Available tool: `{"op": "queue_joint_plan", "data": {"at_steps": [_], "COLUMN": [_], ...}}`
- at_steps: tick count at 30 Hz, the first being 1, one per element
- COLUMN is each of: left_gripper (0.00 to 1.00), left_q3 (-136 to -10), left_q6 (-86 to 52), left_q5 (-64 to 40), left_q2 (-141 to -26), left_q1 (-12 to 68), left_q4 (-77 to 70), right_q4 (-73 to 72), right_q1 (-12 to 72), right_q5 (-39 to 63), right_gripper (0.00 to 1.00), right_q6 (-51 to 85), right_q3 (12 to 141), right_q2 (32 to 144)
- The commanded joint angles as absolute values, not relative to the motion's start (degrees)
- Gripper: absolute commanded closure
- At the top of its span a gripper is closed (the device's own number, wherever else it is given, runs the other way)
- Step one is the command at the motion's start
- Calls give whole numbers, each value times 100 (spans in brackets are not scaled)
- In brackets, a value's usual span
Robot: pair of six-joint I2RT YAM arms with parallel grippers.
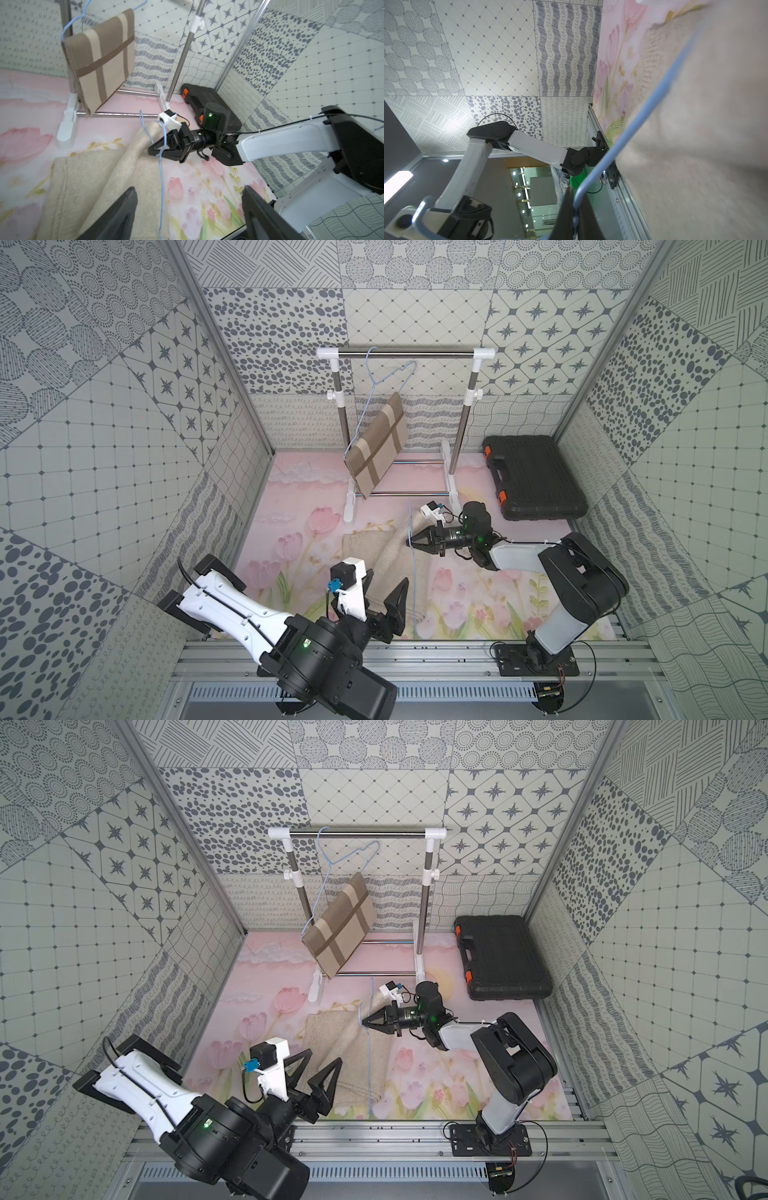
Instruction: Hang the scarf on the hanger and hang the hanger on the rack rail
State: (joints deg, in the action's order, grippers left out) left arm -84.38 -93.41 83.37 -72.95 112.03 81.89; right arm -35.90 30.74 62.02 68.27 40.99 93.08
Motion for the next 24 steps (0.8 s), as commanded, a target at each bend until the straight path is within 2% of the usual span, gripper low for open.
{"op": "queue_joint_plan", "data": {"at_steps": [1,4,7,8,9,10,12,14,15,17,21,24], "left_gripper": [18,17,17,18,23,28,30,28,28,28,25,24], "left_q3": [-10226,-11581,-13551,-14344,-14843,-14894,-13615,-11922,-10790,-9260,-7492,-6945], "left_q6": [-6055,-4771,-2953,-1999,-883,-75,1312,2227,1940,1126,-689,-1310], "left_q5": [9152,9050,8777,8263,7341,6717,6539,5808,4841,3570,1775,694], "left_q2": [-8361,-8895,-9800,-10168,-10402,-10487,-9981,-9009,-8124,-6957,-5667,-5725], "left_q1": [11224,11188,11111,10910,10623,10449,10206,9861,9403,8371,6002,5029], "left_q4": [10352,10340,10286,9999,9439,8777,6755,4415,3452,2233,1871,2249], "right_q4": [-1354,-829,-130,-10,92,124,144,143,134,132,140,132], "right_q1": [3047,3054,3086,3091,3092,3089,3094,3087,3089,3068,3032,3025], "right_q5": [5983,5929,5761,5724,5697,5671,5613,5555,5540,5509,5507,5544], "right_gripper": [100,100,100,100,100,100,100,100,100,100,100,100], "right_q6": [5012,4703,4276,4223,4190,4161,4158,4172,4179,4193,4246,4263], "right_q3": [4551,4661,4803,4815,4828,4821,4771,4736,4711,4681,4590,4490], "right_q2": [8837,8618,8397,8318,8253,8190,8070,7959,7885,7741,7542,7491]}}
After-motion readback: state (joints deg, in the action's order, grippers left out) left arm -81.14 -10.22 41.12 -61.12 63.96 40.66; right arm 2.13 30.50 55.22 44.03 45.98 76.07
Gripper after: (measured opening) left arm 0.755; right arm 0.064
